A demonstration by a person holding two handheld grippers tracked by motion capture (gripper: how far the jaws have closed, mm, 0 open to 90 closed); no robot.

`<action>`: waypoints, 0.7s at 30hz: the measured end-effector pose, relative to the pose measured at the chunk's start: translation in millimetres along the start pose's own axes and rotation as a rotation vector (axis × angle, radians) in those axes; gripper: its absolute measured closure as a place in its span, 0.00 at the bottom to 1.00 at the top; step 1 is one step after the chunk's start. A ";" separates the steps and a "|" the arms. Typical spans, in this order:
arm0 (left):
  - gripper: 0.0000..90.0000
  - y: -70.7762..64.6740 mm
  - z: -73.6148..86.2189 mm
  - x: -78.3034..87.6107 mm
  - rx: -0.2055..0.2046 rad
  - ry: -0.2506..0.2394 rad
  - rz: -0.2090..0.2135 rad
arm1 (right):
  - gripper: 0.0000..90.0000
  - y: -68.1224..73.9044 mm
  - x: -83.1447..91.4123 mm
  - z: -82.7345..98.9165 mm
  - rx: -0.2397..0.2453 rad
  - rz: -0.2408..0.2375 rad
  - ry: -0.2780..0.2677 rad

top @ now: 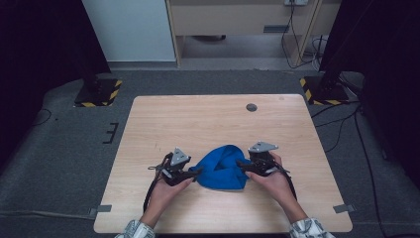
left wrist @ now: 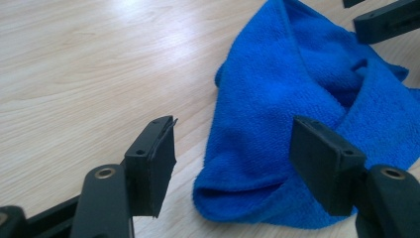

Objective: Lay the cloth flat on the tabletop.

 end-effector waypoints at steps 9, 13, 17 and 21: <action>0.37 -12.1 -11.7 -11.3 0.034 -0.049 0.024 | 0.24 13.2 -9.6 6.3 0.020 -0.029 0.029; 0.34 -14.5 -12.8 -8.0 0.047 -0.055 0.042 | 0.21 25.9 -5.7 6.3 0.033 -0.085 0.027; 0.32 -19.3 -12.6 -7.9 0.039 -0.050 0.064 | 0.19 40.4 -3.4 11.1 0.062 -0.126 0.033; 0.28 -23.7 -13.5 -10.2 0.029 -0.047 0.055 | 0.18 57.4 -4.1 15.8 0.104 -0.156 0.048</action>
Point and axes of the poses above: each handheld gripper's, and its own axes: x roughly backward along the jaws, z roughly out of its underside, y roughly to its left, the point moved 10 cm from there along -x, roughly forward along the jaws, and after that the axes turned 1 degree about y, right-handed, at the moved point
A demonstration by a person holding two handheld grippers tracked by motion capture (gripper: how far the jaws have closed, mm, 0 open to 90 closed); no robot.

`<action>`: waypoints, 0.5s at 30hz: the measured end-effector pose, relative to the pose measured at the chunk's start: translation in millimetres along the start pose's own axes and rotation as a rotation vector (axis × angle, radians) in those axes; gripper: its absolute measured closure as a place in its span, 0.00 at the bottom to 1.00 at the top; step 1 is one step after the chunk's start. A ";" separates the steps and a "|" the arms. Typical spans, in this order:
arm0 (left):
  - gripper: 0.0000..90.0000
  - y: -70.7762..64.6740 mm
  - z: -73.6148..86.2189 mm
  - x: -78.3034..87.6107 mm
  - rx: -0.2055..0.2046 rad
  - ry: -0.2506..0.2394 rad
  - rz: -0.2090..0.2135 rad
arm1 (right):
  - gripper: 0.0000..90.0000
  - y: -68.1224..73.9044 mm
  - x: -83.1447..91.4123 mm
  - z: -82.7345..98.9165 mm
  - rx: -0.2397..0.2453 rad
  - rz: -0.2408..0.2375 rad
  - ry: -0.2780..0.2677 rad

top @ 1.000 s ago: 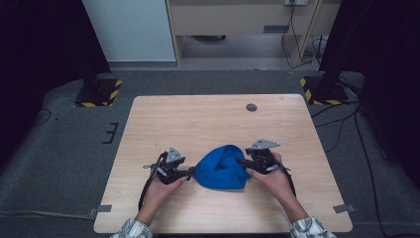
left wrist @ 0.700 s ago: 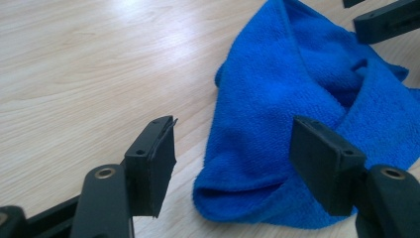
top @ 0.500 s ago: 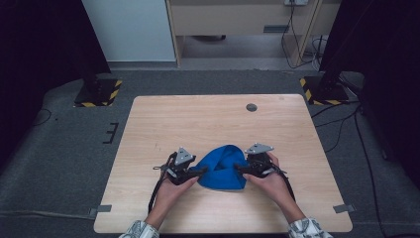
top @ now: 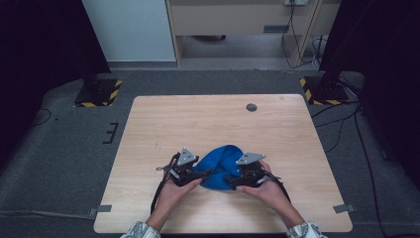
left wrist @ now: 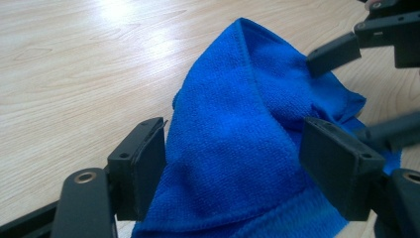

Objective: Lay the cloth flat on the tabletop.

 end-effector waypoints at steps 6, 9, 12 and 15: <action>0.30 -4.1 -0.6 -7.6 -0.012 0.013 -0.007 | 0.25 15.6 -3.3 4.7 0.036 -0.037 0.025; 0.31 -7.1 -4.0 -9.2 -0.013 0.004 0.006 | 0.31 19.3 0.2 6.1 0.031 -0.057 0.020; 0.31 -10.2 -5.4 -10.8 -0.029 0.008 0.012 | 0.36 21.2 2.3 7.1 0.033 -0.066 0.017; 0.35 -10.0 -1.2 -14.9 -0.064 0.049 -0.012 | 0.43 23.5 3.4 10.2 0.038 -0.078 0.027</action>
Point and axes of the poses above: each handheld gripper's, and its own axes: x roughly backward along the jaws, z roughly out of its underside, y roughly to its left, the point moved 10 cm from there along -x, roughly forward along the jaws, and after that the axes turned 1 degree about y, right-handed, at the moved point
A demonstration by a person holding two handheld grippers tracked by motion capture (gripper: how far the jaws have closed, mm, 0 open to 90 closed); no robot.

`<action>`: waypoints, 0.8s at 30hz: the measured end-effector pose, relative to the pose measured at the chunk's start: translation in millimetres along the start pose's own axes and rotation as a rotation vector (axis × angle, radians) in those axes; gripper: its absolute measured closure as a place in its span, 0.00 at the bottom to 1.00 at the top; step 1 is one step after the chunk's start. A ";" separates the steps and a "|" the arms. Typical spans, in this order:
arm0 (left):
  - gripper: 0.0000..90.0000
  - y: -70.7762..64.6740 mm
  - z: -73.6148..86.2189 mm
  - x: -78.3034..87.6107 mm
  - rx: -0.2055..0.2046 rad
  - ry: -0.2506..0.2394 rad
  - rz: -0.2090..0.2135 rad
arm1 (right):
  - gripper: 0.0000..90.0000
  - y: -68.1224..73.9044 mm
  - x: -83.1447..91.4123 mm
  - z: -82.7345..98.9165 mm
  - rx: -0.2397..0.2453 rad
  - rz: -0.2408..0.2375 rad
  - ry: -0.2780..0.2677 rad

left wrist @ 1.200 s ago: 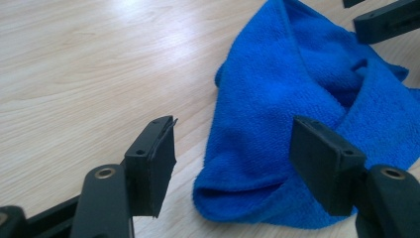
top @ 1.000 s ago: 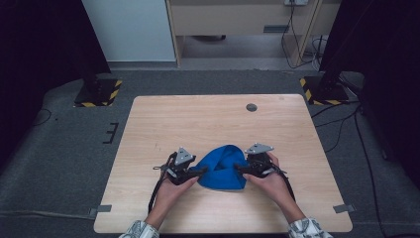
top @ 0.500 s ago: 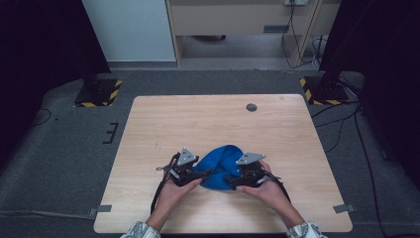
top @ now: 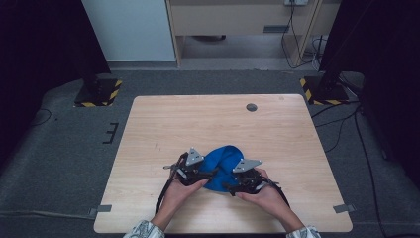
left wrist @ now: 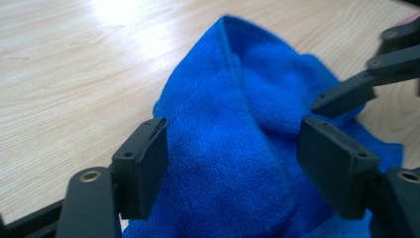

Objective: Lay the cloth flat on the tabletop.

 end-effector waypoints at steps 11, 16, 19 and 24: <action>0.84 28.4 -12.4 10.8 0.027 -0.035 -0.033 | 0.55 9.9 1.6 12.7 0.001 -0.054 0.026; 0.81 49.6 -19.2 18.0 0.096 -0.094 -0.039 | 0.60 9.2 2.0 18.3 -0.004 -0.051 0.031; 0.87 55.5 -18.2 17.9 0.119 -0.096 -0.021 | 0.63 8.3 4.4 20.4 -0.008 -0.053 0.036; 0.94 58.2 -17.1 13.6 0.128 -0.087 -0.011 | 0.64 3.2 8.1 23.3 -0.016 -0.052 0.033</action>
Point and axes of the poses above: each handheld gripper's, and its own axes: x roughly backward along the jaws, z roughly out of its underside, y roughly to its left, the point moved 10 cm from there along -x, roughly forward along the jaws, and after that the axes turned 1 degree about y, right-handed, at the moved point
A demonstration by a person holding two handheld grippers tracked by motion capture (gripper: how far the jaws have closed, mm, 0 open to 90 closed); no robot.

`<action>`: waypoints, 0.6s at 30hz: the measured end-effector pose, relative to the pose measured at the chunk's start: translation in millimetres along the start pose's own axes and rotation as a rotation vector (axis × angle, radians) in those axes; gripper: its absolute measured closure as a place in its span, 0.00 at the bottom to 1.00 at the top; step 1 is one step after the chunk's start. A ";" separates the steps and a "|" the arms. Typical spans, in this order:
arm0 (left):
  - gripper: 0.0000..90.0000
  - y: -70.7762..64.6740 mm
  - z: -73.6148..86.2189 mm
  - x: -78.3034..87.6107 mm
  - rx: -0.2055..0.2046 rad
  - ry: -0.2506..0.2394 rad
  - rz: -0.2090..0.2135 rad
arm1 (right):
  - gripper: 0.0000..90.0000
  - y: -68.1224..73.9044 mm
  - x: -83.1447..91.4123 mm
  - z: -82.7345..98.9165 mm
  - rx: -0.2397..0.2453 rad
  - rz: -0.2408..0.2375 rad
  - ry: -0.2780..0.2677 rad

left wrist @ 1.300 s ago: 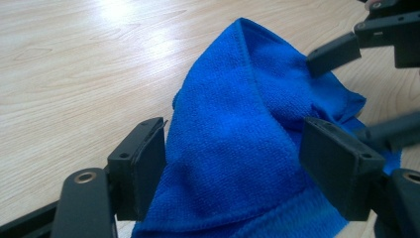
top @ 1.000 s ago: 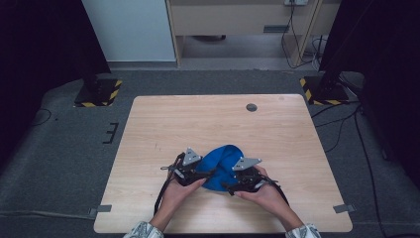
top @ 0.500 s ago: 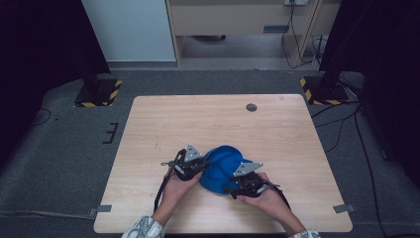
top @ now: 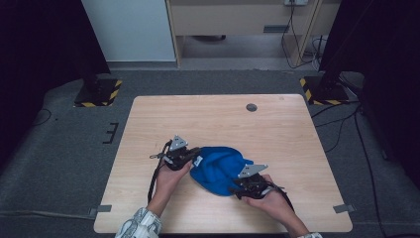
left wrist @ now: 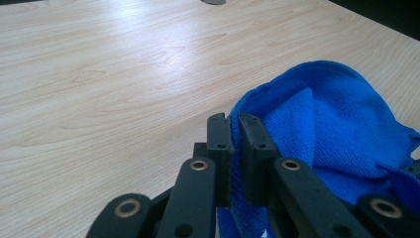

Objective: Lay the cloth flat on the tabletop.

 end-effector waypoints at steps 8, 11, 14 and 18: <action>0.95 16.3 1.1 6.6 0.050 -0.012 -0.028 | 0.64 -7.9 5.3 3.4 -0.005 0.012 0.014; 0.95 12.3 4.0 4.3 0.043 0.004 -0.012 | 0.62 -10.6 9.7 1.5 -0.017 0.001 0.001; 0.94 12.0 1.7 4.7 0.042 -0.003 -0.019 | 0.62 -16.2 21.9 -5.7 -0.032 0.002 -0.038; 0.94 16.1 2.6 6.4 0.055 -0.005 -0.027 | 0.64 -32.8 40.2 -13.2 -0.078 0.033 -0.113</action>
Point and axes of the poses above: each handheld gripper's, and its own axes: x roughly backward along the jaws, z roughly out of its underside, y roughly to its left, the point moved 10 cm from there along -x, roughly forward along the jaws, and after that the axes turned 1 degree about y, right-handed, at the moved point
